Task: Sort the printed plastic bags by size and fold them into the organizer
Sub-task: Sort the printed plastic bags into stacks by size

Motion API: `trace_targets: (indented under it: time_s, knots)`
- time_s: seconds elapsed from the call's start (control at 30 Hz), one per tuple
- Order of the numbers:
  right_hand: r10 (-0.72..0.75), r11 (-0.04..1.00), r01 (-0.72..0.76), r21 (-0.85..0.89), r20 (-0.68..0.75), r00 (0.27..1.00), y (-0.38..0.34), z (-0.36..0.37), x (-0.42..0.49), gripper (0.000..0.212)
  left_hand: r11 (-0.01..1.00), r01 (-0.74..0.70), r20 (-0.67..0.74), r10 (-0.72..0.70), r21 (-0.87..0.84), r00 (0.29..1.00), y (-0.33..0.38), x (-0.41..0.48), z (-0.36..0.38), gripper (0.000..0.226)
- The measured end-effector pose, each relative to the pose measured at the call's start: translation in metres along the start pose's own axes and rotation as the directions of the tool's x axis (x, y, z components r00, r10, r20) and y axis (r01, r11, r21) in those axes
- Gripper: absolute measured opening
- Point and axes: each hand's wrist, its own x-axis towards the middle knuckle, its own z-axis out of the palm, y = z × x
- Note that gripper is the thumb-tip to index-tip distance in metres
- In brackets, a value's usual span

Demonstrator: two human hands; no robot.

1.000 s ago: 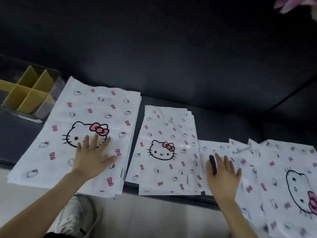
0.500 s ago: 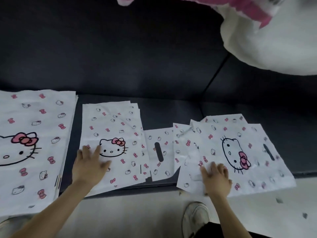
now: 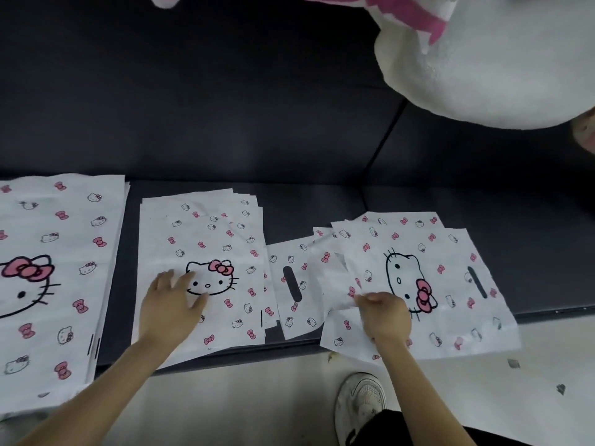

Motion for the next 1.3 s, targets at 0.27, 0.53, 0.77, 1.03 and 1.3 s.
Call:
trace_targets:
  time_s: [0.27,0.53,0.77,1.03,1.3]
  knots:
    - [-0.107,0.884,0.136,-0.447,0.09,0.99,-0.007,0.025,0.01,0.084,0.966,-0.257,0.224,0.249,0.008,0.942,0.042,-0.01,0.005,0.098]
    - [-0.337,0.857,0.303,-0.417,-0.008,0.942,0.01,0.027,0.013,0.066,0.939,-0.282,0.401,0.185,0.197,0.897,0.029,-0.01,0.023,0.095]
    - [-0.293,0.944,0.274,0.184,0.087,0.952,-0.086,0.028,-0.051,0.052,0.711,0.186,0.341,0.081,-0.678,0.936,0.054,-0.037,-0.026,0.06]
    - [-0.343,0.938,0.28,0.204,0.664,0.664,-0.145,0.073,-0.111,0.057,0.258,0.499,0.466,-0.182,-0.827,0.866,0.022,-0.033,-0.065,0.083]
    - [-0.144,0.841,0.189,-0.506,0.128,0.981,-0.049,0.053,-0.068,0.083,0.676,0.491,0.45,-0.255,-0.549,0.856,-0.009,0.01,-0.054,0.041]
